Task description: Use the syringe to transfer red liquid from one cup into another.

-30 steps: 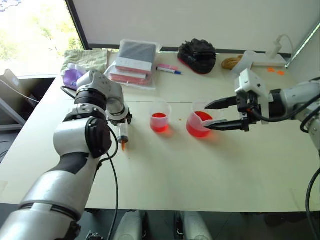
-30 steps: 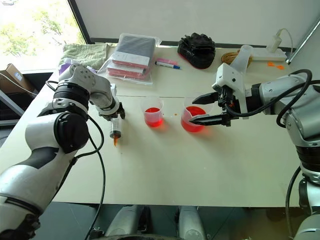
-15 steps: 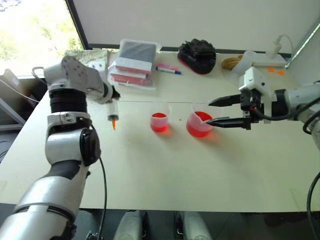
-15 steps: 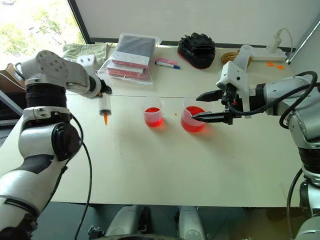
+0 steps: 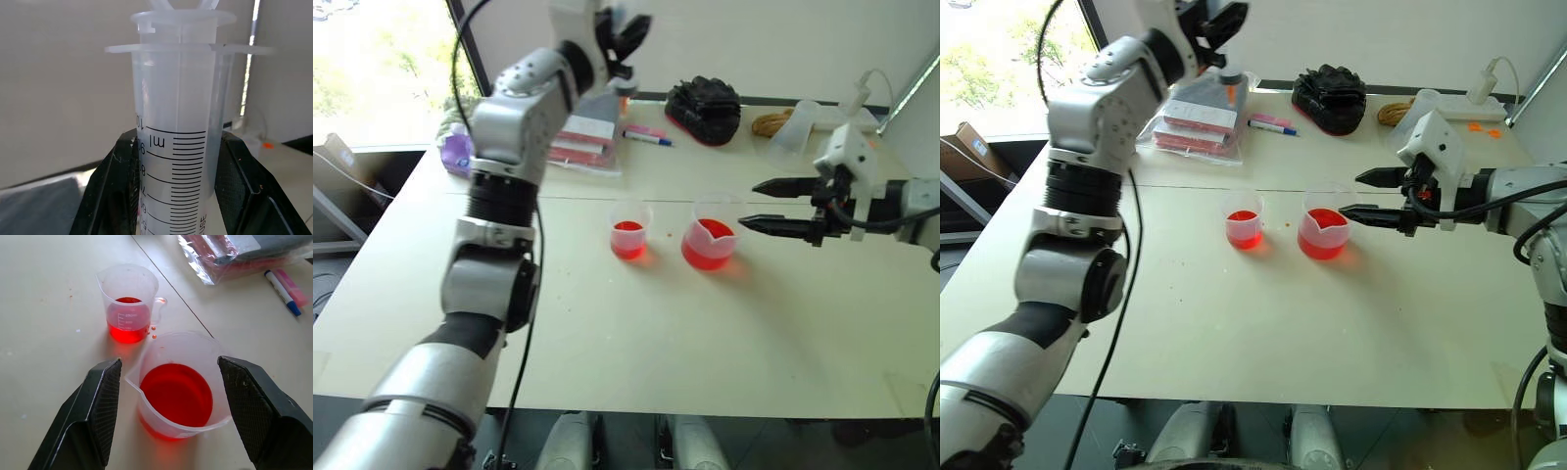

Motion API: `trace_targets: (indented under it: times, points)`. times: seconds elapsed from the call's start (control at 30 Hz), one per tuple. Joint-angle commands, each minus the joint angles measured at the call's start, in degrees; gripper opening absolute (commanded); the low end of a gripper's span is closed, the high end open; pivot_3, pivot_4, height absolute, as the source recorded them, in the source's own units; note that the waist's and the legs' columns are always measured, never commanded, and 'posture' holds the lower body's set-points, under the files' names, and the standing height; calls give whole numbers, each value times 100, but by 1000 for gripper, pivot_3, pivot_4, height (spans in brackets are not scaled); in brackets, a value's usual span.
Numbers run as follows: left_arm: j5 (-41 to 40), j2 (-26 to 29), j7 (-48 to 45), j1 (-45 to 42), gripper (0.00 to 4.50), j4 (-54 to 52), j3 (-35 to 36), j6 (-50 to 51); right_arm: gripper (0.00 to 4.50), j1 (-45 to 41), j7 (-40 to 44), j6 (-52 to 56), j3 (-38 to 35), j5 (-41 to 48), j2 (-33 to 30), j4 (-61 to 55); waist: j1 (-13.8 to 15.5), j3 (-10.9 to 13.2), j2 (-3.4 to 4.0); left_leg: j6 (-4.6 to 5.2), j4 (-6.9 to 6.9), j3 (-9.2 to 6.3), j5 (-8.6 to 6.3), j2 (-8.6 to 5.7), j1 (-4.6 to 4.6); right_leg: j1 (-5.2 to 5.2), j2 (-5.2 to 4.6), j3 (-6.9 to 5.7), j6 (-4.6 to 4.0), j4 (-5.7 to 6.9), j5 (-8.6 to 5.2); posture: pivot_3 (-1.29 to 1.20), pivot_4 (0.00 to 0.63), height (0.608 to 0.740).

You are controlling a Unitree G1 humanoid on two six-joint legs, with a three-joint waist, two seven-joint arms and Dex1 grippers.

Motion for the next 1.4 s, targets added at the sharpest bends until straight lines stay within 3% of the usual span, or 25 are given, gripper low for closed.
trace_targets:
  times: [0.03, 0.3, 0.77, 1.07, 1.4]
  points:
    - [-168, -498, -1, -61, 1528, -247, 116, -573, 3280, -3, -214, 114, -592, 153, -167, -208, -18, 0, 0, 1, 0, 0, -1, 0, 0, 0, 0, 0, 0, 0, 0, 0, 150, 740]
    - [-105, -1527, 302, 742, 1528, -1088, -169, -808, 3280, 15, -700, 24, -787, 100, -15, -138, -14, -4, 7, 54, 1, 1, -30, 8, 11, 1, 15, 12, 0, 9, 0, 0, 150, 740]
    - [-72, -2160, 241, 2392, 1528, -1944, -702, -930, 3280, 411, -1134, 425, -1198, 414, -31, -655, -1, -4, 7, 62, 4, -1, -34, 8, 9, 5, 16, 11, -1, 4, 0, 0, 150, 740]
    - [-456, -2129, -228, 2561, 1528, -2080, -881, -693, 3280, 700, -1436, 646, -1440, 631, 30, -987, -4, -4, 8, 66, 4, -2, -36, 9, 8, 6, 18, 10, -1, 2, -1, 0, 150, 740]
    - [165, -1824, -769, 2935, 1528, -1611, -1353, -1295, 3280, 969, -1793, 712, -1682, 833, 133, -1250, -10, -5, 8, 69, 5, -3, -37, 9, 10, 9, 21, 11, -1, 1, -1, 0, 150, 740]
